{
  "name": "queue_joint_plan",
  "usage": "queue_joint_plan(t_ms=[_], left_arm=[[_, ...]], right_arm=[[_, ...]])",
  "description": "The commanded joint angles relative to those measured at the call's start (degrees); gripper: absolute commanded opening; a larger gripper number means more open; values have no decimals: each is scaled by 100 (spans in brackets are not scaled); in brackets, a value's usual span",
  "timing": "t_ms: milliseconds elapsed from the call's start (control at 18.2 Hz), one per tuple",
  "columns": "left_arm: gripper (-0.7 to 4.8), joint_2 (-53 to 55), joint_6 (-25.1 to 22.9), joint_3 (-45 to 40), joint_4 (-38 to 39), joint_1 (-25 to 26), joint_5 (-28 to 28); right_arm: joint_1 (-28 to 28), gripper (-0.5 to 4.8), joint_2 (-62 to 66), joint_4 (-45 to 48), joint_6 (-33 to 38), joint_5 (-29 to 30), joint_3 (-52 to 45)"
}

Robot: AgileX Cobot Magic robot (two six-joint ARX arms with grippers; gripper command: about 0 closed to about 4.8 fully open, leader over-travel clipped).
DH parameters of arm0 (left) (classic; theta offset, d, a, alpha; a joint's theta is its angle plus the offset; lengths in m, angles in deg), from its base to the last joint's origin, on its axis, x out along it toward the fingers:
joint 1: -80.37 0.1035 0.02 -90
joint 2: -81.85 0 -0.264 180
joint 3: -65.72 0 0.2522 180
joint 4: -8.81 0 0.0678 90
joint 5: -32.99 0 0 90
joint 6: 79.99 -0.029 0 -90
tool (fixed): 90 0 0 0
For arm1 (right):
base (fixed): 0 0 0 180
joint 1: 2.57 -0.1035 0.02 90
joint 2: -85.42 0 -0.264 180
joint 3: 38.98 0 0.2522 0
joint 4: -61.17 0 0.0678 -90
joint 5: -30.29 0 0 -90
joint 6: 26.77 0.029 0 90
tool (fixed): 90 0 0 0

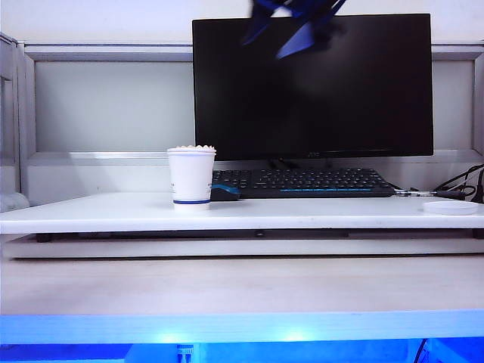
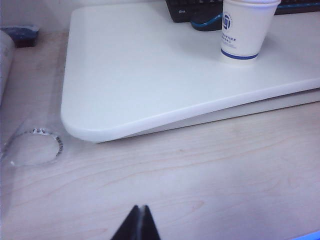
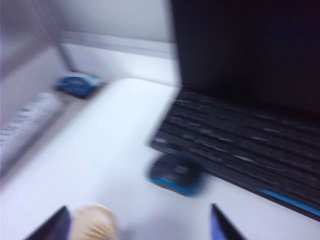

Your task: Pick up the badminton from the table and put it into the white paper cup.

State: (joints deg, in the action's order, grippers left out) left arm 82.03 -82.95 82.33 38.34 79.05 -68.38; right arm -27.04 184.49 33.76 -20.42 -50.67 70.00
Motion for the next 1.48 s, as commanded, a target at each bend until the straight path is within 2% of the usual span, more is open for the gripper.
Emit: queue_joint_plan(t_ms=[55,110,275,495,605,660,824,934,1099,1374,1484], left_arm=[[-3,2,-13,-24,85,4,136],[-3,2,-26,-24,85,4,247],[-3,2,-168,-24,85,4,507],[-4,2,-177,-24,85,4,896],[-4,2,-179,-24,83,4,929],[-5,2,-175,-24,74,4,925],[-5,2,-175,-26,-138,4,1189],[-5,2,-175,-26,-442,4,1185],[-5,2,-175,-26,-752,4,1182],[-5,2,-175,-24,-1071,2,1158],[-5,2,-177,-24,-1078,2,1137]], right_arm=[[118,291,-472,-437,-498,-407,11],[140,281,-608,-498,-520,-455,11],[243,178,-1012,-577,-693,-529,7],[459,116,-1510,-920,-813,-896,-48],[595,34,-1950,-778,-811,-920,-492],[737,-3,-2389,-549,-787,-953,-1047],[874,-3,-3305,-177,-763,-1095,-2221],[874,-3,-4028,166,-691,-1329,-3095],[874,-3,-4817,761,-455,-1342,-4094],[872,-3,-6142,1071,-273,-1408,-5576],[872,-3,-6693,1231,-201,-1648,-6223]])
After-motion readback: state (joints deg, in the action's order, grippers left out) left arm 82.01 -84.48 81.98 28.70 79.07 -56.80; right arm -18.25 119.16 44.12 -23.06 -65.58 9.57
